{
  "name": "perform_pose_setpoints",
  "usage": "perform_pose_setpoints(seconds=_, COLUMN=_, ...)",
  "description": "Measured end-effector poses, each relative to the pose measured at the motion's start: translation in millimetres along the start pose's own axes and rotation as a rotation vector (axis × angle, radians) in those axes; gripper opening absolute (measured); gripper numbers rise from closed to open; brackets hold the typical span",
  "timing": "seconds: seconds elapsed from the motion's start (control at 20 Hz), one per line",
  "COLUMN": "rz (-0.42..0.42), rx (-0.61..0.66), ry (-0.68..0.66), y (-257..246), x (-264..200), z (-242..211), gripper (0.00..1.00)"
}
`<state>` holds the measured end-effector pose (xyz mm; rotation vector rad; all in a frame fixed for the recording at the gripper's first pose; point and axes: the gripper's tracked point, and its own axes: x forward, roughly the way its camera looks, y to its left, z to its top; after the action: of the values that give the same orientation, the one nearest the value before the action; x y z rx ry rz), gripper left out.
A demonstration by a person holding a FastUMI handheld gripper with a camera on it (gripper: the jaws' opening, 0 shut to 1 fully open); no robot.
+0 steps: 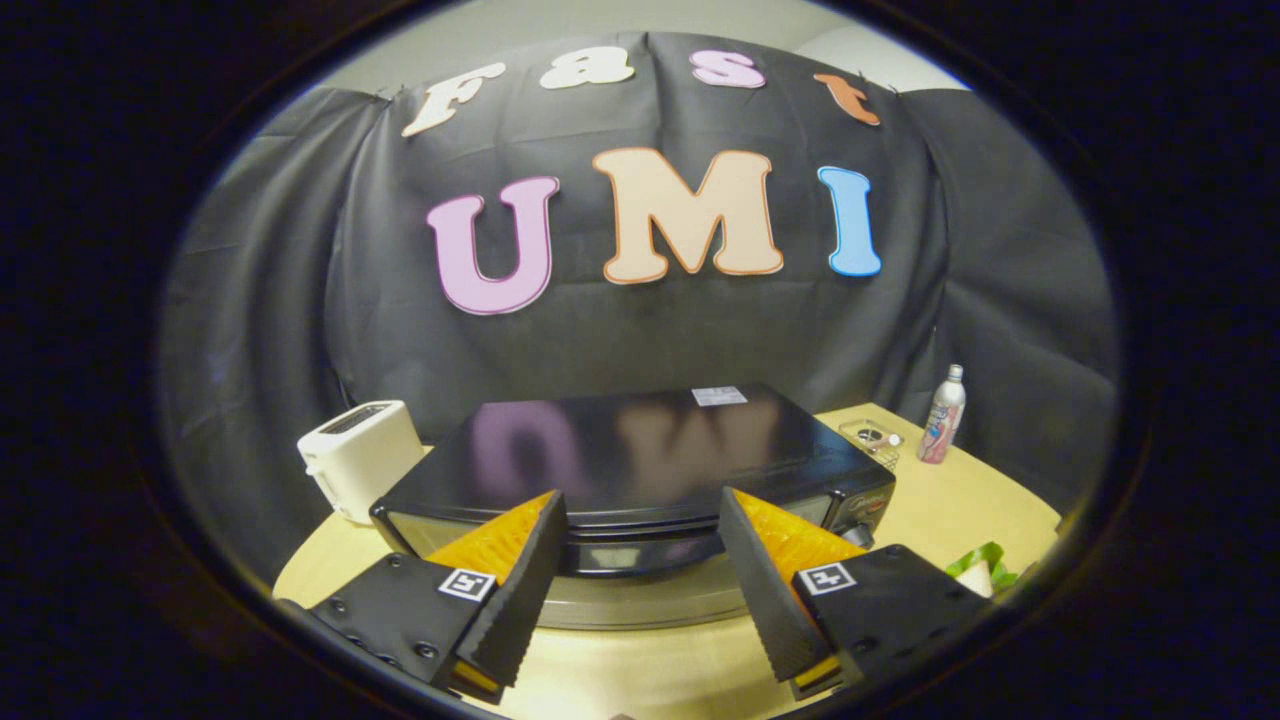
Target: Open the toaster oven, put the food inside, and close the toaster oven door.
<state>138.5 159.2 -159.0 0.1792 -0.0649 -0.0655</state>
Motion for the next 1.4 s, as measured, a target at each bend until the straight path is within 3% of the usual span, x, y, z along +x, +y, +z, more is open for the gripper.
perform_pose_setpoints(seconds=0.45, rz=-0.019, rx=0.001, ry=0.009, y=-7.5, x=-42.8, z=-17.3, gripper=0.94)
perform_pose_setpoints(seconds=1.1, rz=-0.187, rx=0.014, ry=0.190, y=-20.7, x=-105.3, z=-69.6, gripper=0.93)
perform_pose_setpoints(seconds=1.4, rz=-0.236, rx=-0.081, ry=0.312, y=-25.8, x=-123.8, z=-98.0, gripper=0.93)
